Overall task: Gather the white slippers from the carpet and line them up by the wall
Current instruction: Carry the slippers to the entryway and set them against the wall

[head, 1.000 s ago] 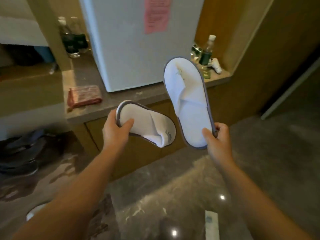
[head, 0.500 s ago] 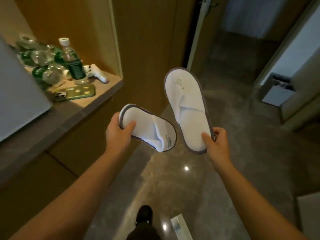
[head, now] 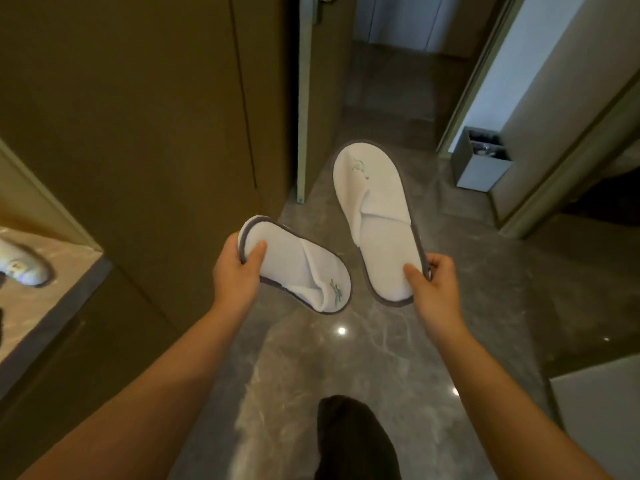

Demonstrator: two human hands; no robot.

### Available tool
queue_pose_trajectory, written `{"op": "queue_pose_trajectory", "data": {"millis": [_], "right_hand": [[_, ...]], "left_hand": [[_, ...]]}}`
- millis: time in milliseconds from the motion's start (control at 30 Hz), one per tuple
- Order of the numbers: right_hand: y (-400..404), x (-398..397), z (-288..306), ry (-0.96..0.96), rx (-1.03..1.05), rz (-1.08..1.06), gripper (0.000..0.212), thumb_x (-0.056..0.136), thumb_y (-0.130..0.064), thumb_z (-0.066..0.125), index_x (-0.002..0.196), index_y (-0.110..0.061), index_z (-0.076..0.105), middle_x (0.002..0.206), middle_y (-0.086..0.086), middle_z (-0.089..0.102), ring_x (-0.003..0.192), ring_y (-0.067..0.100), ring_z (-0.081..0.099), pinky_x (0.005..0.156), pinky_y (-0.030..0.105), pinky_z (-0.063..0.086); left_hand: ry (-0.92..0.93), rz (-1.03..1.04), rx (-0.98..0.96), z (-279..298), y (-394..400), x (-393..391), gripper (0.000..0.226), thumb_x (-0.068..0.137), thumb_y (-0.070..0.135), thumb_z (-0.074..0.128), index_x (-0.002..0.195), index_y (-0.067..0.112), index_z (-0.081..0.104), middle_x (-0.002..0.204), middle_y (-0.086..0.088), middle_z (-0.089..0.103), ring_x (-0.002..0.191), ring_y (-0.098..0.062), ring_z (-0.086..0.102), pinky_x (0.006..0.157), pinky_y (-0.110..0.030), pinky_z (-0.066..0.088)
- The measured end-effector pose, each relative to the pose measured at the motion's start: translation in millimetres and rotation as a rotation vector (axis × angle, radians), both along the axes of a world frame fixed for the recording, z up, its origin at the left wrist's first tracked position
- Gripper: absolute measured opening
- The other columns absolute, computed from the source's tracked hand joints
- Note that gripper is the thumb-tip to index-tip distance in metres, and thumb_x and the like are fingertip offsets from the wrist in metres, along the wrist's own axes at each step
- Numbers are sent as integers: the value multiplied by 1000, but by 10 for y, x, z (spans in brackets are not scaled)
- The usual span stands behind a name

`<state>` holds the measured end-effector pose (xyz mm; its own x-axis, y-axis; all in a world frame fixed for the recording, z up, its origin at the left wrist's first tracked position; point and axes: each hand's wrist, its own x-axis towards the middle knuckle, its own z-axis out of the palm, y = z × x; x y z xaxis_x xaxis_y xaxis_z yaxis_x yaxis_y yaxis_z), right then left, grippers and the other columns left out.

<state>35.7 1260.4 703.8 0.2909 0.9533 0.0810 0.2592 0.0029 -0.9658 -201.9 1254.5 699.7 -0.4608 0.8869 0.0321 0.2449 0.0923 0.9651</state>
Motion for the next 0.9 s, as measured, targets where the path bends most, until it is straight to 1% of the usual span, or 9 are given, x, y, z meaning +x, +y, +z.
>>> {"op": "queue_pose_trajectory", "data": {"millis": [133, 200, 267, 367, 433, 533, 667, 767, 900], "right_hand": [[778, 186, -117, -32, -6, 60, 18, 84, -2, 53, 92, -10, 39, 80, -10, 43, 72, 1, 45, 50, -2, 38], [1246, 272, -194, -53, -5, 123, 18, 84, -1, 53, 94, -9, 40, 79, -9, 43, 71, 2, 44, 51, -2, 39], [1727, 340, -244, -82, -25, 222, 18, 84, 0, 53, 97, -6, 42, 79, -5, 44, 71, 5, 45, 53, 2, 41], [2347, 362, -285, -141, -68, 364, 20, 84, -2, 53, 101, 0, 43, 90, 6, 47, 79, 16, 47, 55, 9, 42], [2617, 328, -351, -173, -115, 461, 23, 84, -2, 53, 103, 5, 44, 92, 9, 47, 82, 20, 47, 56, 12, 42], [2895, 190, -533, -185, -195, 625, 17, 84, -1, 53, 98, 3, 45, 88, 11, 47, 82, 24, 48, 61, 26, 38], [3009, -89, -866, -206, -288, 764, 16, 84, -2, 54, 93, -2, 41, 77, 4, 44, 78, 23, 46, 58, 22, 37], [3006, -287, -1162, -243, -351, 819, 19, 83, -3, 54, 97, 4, 44, 86, 12, 48, 80, 25, 48, 58, 23, 38], [2952, -536, -1652, -290, -418, 913, 27, 84, -7, 54, 105, 5, 43, 92, 12, 49, 82, 25, 50, 57, 22, 41]], "left_hand": [[-22, 66, -12, -92, 621, 161, 35, 87, 26, 50, 119, 14, 46, 117, -11, 54, 99, -19, 50, 86, -46, 51], [-47, 143, -12, -177, 942, 249, 32, 87, 24, 50, 117, 15, 47, 115, -10, 55, 99, -21, 51, 87, -48, 51], [-112, 264, -9, -265, 1221, 356, 28, 86, 21, 51, 113, 14, 50, 111, -9, 56, 101, -27, 53, 89, -54, 49], [-161, 431, -38, -380, 1537, 487, 25, 84, 17, 52, 109, 10, 52, 108, -14, 59, 101, -33, 55, 88, -58, 48], [-195, 540, -81, -480, 1610, 541, 16, 83, 15, 54, 99, 14, 55, 93, -5, 59, 92, -29, 55, 85, -54, 50], [-215, 689, -139, -646, 1597, 526, 9, 82, 15, 54, 89, 20, 53, 76, 5, 54, 83, -24, 53, 74, -39, 46], [-222, 865, -221, -931, 1449, 429, 18, 83, 15, 53, 101, 13, 53, 91, -2, 54, 84, -21, 50, 71, -34, 38], [-231, 965, -316, -1193, 1286, 365, 20, 82, 11, 52, 101, 11, 50, 91, -4, 51, 83, -21, 48, 69, -34, 36], [-285, 1067, -394, -1576, 1076, 320, 23, 81, 9, 52, 102, 10, 44, 92, -4, 49, 83, -21, 47, 62, -31, 38]]}}
